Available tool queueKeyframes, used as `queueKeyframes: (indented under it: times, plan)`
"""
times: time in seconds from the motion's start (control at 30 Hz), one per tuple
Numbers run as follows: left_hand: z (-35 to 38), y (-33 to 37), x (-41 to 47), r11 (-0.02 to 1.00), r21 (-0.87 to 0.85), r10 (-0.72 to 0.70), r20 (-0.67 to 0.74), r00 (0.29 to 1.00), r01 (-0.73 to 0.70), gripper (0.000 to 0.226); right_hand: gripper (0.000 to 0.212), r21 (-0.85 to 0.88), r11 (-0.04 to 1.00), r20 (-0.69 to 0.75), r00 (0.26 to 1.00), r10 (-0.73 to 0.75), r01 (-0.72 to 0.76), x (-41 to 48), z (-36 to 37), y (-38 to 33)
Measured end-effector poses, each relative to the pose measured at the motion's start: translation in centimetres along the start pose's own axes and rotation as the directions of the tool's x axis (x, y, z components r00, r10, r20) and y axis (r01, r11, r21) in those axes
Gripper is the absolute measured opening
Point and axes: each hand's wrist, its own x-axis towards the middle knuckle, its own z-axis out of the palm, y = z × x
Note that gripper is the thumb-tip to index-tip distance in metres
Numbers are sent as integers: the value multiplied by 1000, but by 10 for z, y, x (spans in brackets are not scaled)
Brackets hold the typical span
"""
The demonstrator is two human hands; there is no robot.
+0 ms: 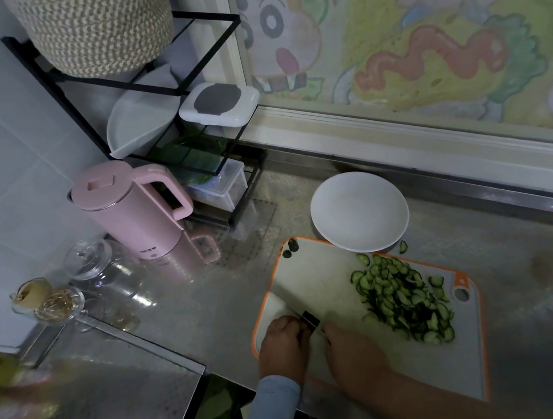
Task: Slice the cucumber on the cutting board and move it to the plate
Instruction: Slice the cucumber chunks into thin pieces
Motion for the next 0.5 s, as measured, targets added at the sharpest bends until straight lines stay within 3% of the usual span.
queueKeyframes:
  times: [0.13, 0.3, 0.5]
  plan:
    - [-5, 5, 0, 1000, 4, -18, -21, 1000, 18, 19, 45, -54, 996, -50, 996, -71, 69, 10, -2, -6]
    - [-7, 3, -1, 1000, 1, -12, 1, 1000, 12, 23, 37, 20, 998, -118, 991, -62, 65, -1, -2, -3]
    - [-5, 0, -2, 1000, -8, 10, -3, 1000, -10, 21, 33, 56, 996, -90, 994, -62, 67, -26, 0, 14]
